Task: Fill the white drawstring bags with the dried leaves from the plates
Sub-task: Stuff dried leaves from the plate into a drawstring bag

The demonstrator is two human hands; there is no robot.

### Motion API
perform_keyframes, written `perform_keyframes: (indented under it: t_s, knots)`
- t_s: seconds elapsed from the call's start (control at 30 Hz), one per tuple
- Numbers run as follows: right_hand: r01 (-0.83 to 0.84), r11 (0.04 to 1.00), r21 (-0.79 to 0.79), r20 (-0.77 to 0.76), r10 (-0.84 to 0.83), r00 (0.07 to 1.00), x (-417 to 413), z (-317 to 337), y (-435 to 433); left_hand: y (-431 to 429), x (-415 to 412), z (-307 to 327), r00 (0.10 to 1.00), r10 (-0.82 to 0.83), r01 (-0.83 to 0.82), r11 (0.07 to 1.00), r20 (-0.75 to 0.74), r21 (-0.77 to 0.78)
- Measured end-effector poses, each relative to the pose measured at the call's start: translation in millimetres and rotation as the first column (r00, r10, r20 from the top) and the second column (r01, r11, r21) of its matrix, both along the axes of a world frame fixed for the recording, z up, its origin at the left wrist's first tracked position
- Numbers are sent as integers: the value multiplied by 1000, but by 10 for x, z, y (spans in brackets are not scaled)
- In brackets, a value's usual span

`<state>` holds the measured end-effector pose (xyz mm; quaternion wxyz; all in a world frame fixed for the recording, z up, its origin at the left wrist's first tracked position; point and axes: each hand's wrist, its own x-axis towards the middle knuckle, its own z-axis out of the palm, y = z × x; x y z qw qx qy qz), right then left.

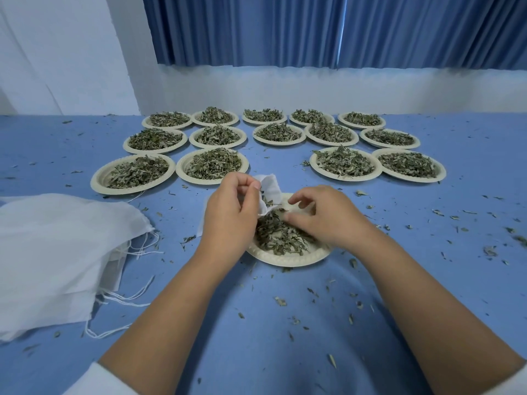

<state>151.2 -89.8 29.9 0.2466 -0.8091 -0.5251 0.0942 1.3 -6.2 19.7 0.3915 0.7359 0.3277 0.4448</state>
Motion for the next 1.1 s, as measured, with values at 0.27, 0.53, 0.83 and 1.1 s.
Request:
perform_keyframes:
  t_s: [0.27,0.53,0.83,1.1]
  knots:
    - [-233,966,-108,24,237,971,-91,-47,9,2,-11,6,1000,7,-7,1000,-4,12]
    - [-187,971,-152,88,201,976,-42,-39,-29,9,-16,12,1000,11,-11,1000,2,23]
    - [-189,981,-38,12,190,982,-55,-41,-11,16,-23,20,1000,9,-9,999,6,50]
    - [-254,966,-50,29,255,966,-101,2,-43,22,-26,17,1000,4,-5,999,16,53]
